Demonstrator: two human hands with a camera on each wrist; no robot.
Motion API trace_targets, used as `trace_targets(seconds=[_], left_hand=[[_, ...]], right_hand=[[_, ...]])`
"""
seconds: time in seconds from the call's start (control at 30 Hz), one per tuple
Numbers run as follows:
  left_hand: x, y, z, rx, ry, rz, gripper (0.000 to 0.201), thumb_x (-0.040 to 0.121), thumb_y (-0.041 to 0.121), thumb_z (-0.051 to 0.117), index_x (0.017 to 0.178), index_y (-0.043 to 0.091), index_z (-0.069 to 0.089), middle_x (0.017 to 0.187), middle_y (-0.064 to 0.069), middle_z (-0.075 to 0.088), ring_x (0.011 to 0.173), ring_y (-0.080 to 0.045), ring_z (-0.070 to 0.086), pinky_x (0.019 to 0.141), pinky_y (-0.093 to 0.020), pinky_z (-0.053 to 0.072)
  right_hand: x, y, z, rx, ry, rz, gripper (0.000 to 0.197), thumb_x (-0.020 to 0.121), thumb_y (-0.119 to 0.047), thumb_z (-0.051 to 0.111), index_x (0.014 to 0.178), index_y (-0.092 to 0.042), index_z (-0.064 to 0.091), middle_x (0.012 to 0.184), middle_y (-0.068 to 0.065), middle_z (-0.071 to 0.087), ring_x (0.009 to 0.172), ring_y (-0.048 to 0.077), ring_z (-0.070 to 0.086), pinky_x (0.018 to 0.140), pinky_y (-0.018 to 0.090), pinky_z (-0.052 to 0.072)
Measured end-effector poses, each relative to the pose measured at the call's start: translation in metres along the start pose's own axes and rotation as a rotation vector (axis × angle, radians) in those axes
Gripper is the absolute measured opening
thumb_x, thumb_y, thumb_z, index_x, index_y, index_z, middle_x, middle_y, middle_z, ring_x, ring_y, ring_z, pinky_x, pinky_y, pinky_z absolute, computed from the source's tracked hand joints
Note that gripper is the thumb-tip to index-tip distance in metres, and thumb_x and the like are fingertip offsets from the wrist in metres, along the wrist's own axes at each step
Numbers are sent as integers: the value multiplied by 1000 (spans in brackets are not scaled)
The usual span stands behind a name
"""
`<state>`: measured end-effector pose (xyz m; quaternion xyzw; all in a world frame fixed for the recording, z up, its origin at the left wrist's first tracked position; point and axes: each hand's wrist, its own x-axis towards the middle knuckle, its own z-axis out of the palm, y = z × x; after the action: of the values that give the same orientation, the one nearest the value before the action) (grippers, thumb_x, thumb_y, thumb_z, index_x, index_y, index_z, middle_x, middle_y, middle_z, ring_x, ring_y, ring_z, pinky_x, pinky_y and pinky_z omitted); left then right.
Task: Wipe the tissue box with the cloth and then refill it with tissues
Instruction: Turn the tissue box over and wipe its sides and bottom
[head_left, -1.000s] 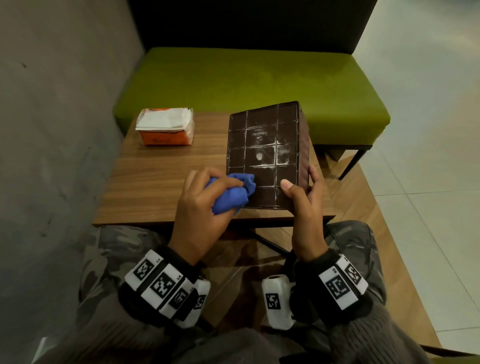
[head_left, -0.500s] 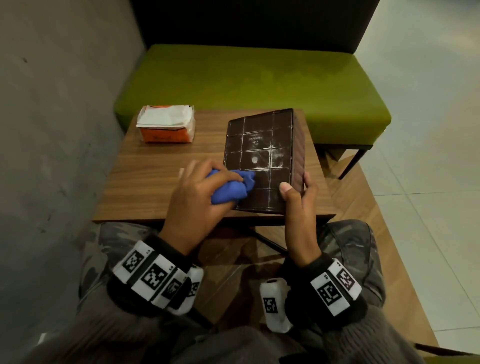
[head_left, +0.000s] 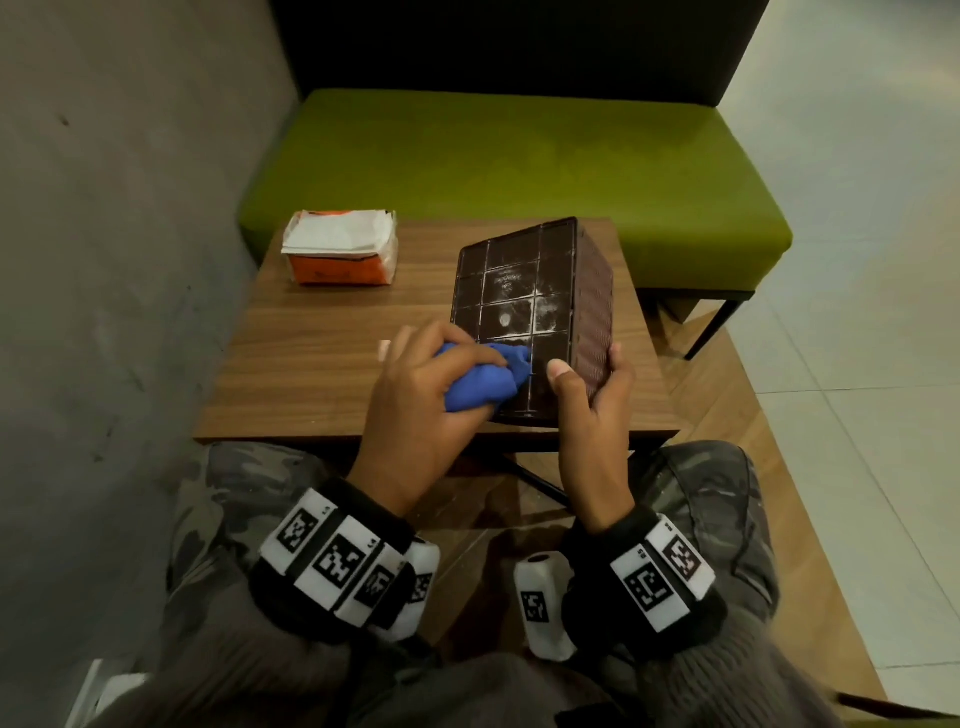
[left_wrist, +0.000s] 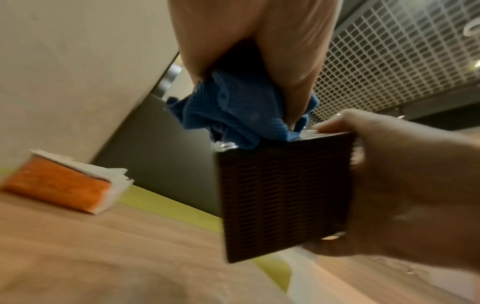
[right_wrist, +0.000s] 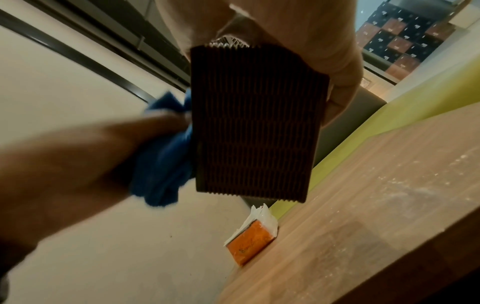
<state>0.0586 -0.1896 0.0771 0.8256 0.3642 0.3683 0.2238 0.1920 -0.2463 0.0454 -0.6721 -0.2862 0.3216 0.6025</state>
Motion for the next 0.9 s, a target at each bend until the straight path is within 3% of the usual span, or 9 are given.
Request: trace_targets(seconds=[0.17,0.3,0.37,0.47,0.53,0.7,0.9], left_hand=[[-1,3,-5,-20,-84,48,28,73,34,62,97,22,68,98,7,53,95,-14,46,78,-25,40],[14,-15,-14,-27,62,-96,22,74,25,66,95,20,70,93,6,53,93,-18,49,76,-17,37],[13,-12,-13,-15,75,-103,20,74,26,66,94,21,70,92,5,53,92,-18,49,75,-21,38],[-13,-2,-9,18,-40,-25,25,73,36,61,93,23,68,92,7,53,90,-15,47,76,-31,39],[-21,-1,-8,5,-85,-21,28,72,39,59,92,23,69,92,7,53,90,-16,48,74,-30,40],[7,-1,-12,-9,-11,-105,26,72,37,58,92,25,69,91,6,54,90,-16,47,71,-30,42],[-24,1,-10,-54,-67,-37,24,73,35,61,92,24,69,91,9,54,88,-16,49,74,-28,42]], right_hand=[[-1,2,-3,46,-21,42,105,63,-70,56,151,-29,16,149,6,36,136,23,40,112,47,36],[-2,2,-7,65,-85,42,103,63,-68,59,150,-28,20,147,6,39,132,23,44,110,47,40],[-2,0,-10,101,-76,35,102,63,-64,60,149,-25,22,144,7,43,128,22,49,107,46,43],[2,-2,-16,197,-44,48,103,60,-59,60,149,-20,24,139,7,49,121,20,57,103,41,48],[4,-3,-19,182,-57,50,104,59,-58,58,149,-19,24,138,7,50,118,18,58,100,36,50],[5,-6,-18,178,-67,17,103,61,-57,59,148,-18,21,137,7,48,122,20,55,102,38,48],[5,-10,-21,177,-79,-5,97,63,-57,62,145,-20,25,135,9,50,119,23,59,101,47,49]])
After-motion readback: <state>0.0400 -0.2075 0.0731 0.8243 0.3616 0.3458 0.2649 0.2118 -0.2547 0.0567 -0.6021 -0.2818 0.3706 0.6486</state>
